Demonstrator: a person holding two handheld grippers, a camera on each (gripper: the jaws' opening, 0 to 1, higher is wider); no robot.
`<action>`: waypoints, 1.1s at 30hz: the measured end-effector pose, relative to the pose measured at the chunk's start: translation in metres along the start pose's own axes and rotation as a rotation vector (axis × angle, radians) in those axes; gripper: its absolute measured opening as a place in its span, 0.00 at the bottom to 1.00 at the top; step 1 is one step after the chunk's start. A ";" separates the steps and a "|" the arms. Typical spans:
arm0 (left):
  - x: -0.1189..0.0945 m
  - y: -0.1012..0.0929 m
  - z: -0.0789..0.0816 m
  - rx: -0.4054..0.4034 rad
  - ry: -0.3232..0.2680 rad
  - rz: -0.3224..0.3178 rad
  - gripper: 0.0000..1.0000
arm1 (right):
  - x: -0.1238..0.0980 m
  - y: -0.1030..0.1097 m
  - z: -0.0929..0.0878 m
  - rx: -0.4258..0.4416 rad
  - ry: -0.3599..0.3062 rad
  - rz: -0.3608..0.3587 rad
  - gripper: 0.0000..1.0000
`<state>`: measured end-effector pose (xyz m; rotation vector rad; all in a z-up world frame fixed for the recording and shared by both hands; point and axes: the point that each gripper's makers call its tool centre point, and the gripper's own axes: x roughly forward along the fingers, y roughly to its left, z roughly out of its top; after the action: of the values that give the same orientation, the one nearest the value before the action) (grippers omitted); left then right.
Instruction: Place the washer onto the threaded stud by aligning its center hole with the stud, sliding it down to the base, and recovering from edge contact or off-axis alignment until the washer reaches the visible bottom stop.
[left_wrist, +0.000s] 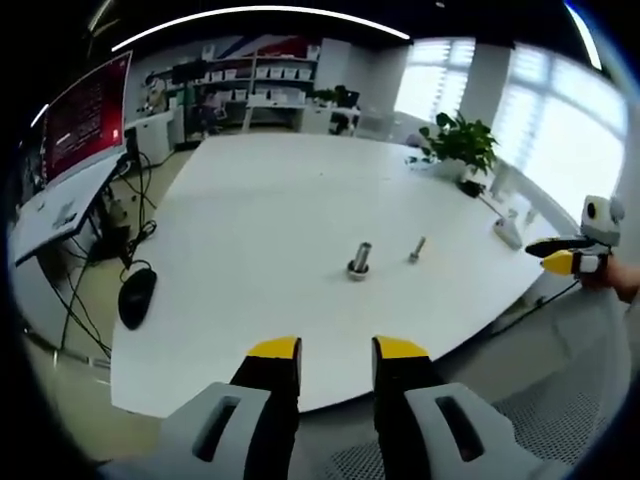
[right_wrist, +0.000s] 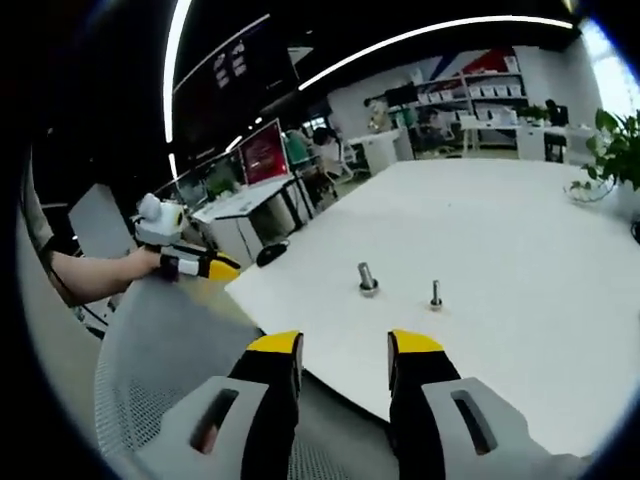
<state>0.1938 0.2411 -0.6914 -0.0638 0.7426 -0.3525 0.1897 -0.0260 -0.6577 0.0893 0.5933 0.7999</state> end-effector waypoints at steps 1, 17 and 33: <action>0.000 0.000 0.000 0.002 0.000 0.000 0.26 | -0.001 -0.002 0.003 -0.003 -0.014 -0.008 0.36; 0.001 0.001 -0.002 -0.008 0.015 0.006 0.26 | -0.003 -0.008 0.006 0.032 -0.042 -0.025 0.34; 0.000 0.005 0.001 -0.018 -0.009 0.014 0.26 | -0.003 -0.012 0.005 0.032 -0.041 -0.041 0.34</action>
<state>0.1958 0.2454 -0.6920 -0.0773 0.7375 -0.3324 0.1984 -0.0358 -0.6555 0.1222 0.5680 0.7471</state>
